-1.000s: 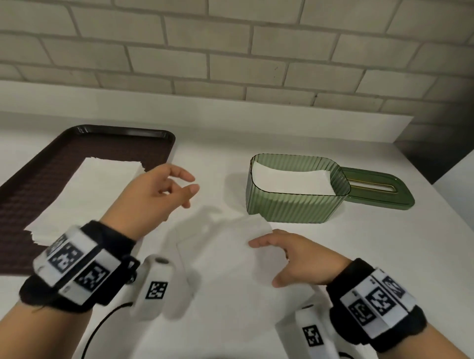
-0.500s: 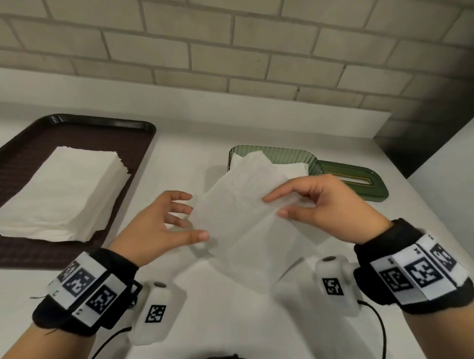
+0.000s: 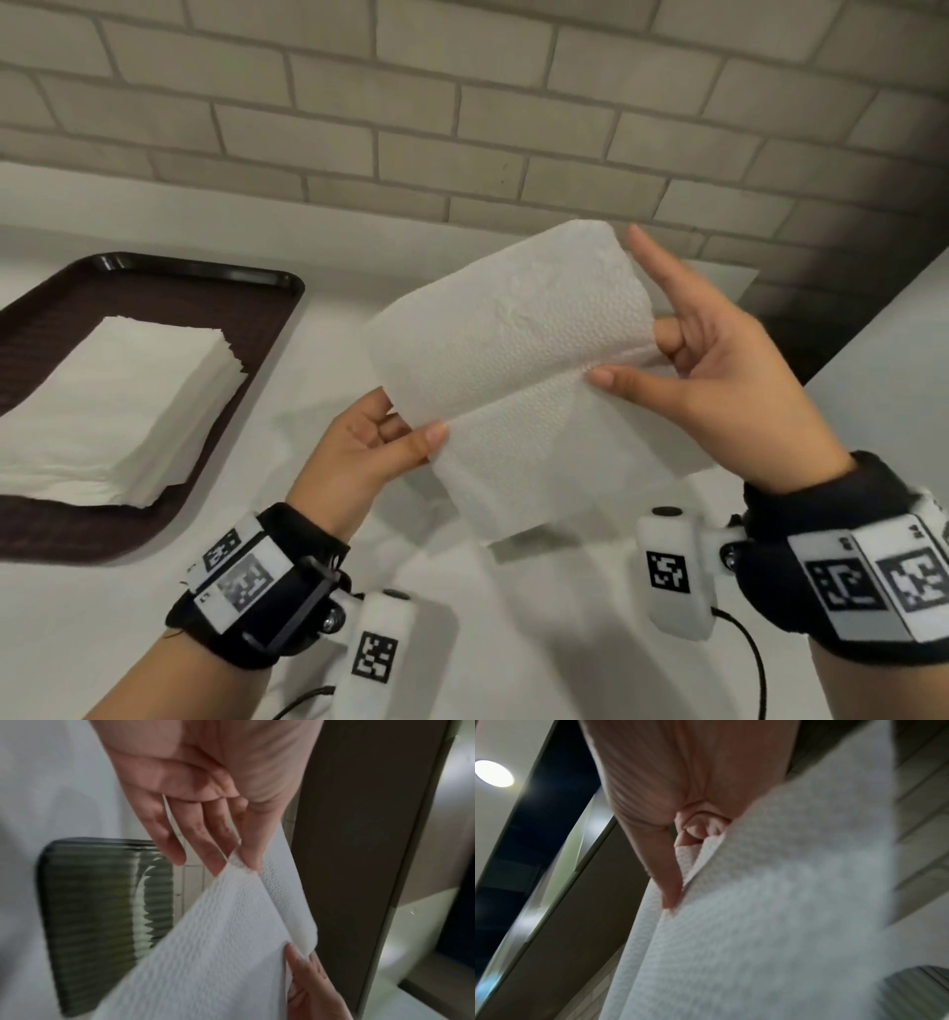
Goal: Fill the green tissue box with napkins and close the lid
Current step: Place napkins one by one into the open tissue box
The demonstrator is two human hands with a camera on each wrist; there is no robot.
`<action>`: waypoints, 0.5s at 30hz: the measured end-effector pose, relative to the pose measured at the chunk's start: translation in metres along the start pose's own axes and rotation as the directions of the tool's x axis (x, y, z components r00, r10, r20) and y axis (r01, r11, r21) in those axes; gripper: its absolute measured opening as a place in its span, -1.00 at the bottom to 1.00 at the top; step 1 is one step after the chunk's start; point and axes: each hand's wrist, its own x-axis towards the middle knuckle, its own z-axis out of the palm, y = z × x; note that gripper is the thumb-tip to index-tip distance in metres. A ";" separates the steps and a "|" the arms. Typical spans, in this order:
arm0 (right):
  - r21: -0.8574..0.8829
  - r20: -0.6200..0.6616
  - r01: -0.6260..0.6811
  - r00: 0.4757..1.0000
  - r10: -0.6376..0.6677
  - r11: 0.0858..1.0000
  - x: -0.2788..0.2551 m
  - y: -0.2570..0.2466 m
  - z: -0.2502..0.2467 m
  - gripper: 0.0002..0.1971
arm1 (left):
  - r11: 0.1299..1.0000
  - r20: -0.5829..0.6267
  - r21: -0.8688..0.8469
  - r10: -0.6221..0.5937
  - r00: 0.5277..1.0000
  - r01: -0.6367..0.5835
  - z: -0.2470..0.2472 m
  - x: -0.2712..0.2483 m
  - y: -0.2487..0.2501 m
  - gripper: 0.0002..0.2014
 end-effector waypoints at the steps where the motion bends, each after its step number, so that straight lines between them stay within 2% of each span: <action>1: 0.029 -0.040 -0.005 0.999 0.006 1.000 -0.002 0.005 -0.001 -0.11 | 0.998 -0.019 0.017 0.055 0.998 -0.054 0.002 0.001 0.003 -0.56; 3: 0.025 -0.108 0.001 0.994 0.002 1.000 -0.007 0.016 0.000 -0.32 | 0.976 -0.055 0.129 0.182 0.982 -0.174 0.008 0.002 0.011 -0.75; 4: 0.003 -0.145 0.005 0.989 -0.004 1.000 -0.009 0.021 0.002 -0.47 | 0.955 -0.054 0.185 0.244 0.968 -0.230 0.011 0.002 0.014 -0.76; 6: 0.000 -0.210 -0.027 0.977 0.026 1.000 -0.014 0.033 0.004 -0.67 | 0.913 -0.027 0.271 0.323 0.946 -0.304 0.015 0.001 0.018 -0.62; 7: 0.028 -0.224 -0.045 0.973 0.050 0.999 -0.017 0.038 0.006 -0.69 | 0.895 -0.017 0.298 0.354 0.935 -0.333 0.017 -0.001 0.020 -0.59; 10: 0.094 -0.198 -0.075 0.976 0.093 0.993 -0.025 0.049 0.008 -0.61 | 0.881 -0.005 0.316 0.372 0.928 -0.352 0.020 -0.004 0.024 -0.76; 12: 0.163 -0.169 -0.070 0.981 0.098 0.984 -0.030 0.057 0.006 -0.53 | 0.893 -0.058 0.334 0.341 0.938 -0.303 0.019 -0.003 0.023 -0.63; 14: 0.275 -0.162 -0.108 0.974 0.157 0.955 -0.034 0.060 0.008 -0.52 | 0.895 -0.108 0.358 0.321 0.941 -0.265 0.021 -0.005 0.025 -0.45; 15: 0.328 -0.159 -0.144 0.966 0.204 0.934 -0.036 0.061 0.009 -0.51 | 0.902 -0.126 0.354 0.306 0.944 -0.245 0.022 -0.006 0.025 -0.43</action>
